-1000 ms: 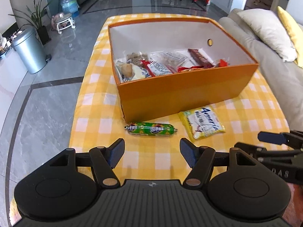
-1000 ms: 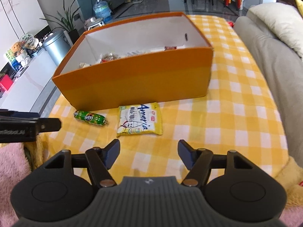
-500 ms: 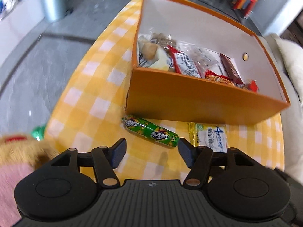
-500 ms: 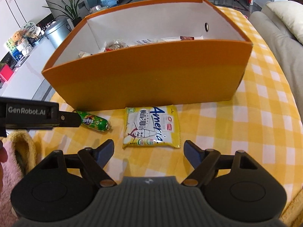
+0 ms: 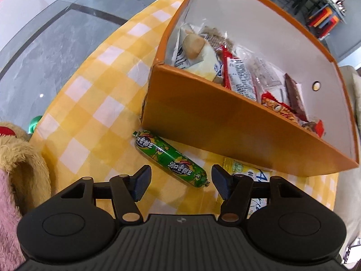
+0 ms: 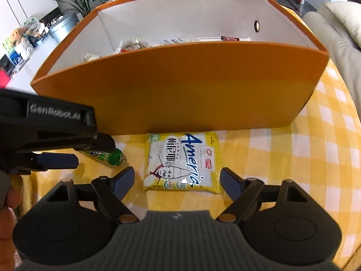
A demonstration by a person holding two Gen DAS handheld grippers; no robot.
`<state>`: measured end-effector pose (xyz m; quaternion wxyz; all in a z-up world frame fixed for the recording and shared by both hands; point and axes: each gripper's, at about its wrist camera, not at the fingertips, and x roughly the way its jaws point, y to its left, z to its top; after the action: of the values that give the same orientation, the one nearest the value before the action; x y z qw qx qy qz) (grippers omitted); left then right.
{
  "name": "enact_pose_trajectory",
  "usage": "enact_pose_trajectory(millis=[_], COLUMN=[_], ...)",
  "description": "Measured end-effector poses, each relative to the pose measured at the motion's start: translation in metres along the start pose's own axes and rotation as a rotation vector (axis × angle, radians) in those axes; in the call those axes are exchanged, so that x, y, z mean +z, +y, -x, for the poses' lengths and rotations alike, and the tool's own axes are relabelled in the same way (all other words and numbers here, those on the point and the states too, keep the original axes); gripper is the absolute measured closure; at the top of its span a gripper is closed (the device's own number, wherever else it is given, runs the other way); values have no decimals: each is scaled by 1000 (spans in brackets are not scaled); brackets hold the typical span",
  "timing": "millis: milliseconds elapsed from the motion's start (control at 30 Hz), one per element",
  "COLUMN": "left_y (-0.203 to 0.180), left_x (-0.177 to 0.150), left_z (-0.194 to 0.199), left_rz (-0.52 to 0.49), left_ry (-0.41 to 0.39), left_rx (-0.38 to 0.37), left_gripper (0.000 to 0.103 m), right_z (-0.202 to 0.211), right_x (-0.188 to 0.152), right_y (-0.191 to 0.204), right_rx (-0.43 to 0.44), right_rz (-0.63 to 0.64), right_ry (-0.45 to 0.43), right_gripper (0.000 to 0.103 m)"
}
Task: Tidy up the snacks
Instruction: 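Move the left tool toward the green sausage stick while the right tool approaches the Ameri packet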
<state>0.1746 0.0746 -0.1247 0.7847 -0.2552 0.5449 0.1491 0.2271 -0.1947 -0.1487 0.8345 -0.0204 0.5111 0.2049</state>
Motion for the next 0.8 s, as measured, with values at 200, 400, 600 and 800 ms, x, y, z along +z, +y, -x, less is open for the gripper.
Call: enact_pose_trajectory(millis=[200,400,600,800], left_y=[3,4,-3,5], left_x=[-1,-6,-7,-5], left_z=[-4,3,6,11], left_rz=[-10,-70,-164,-139], left_ry=[24,41,58,51], left_rx=[9,-34,-22,1], left_gripper=[38,66,83,80], right_z=[-8,-5,0,8], right_x=[-1,-4,-14,-11], right_y=[2,-3,-12,-20], right_rx=[-23,-30,-57,1], right_rz=[31,49,71,-18], right_ry=[26,19,47,8], right_gripper=[33,50,62,39])
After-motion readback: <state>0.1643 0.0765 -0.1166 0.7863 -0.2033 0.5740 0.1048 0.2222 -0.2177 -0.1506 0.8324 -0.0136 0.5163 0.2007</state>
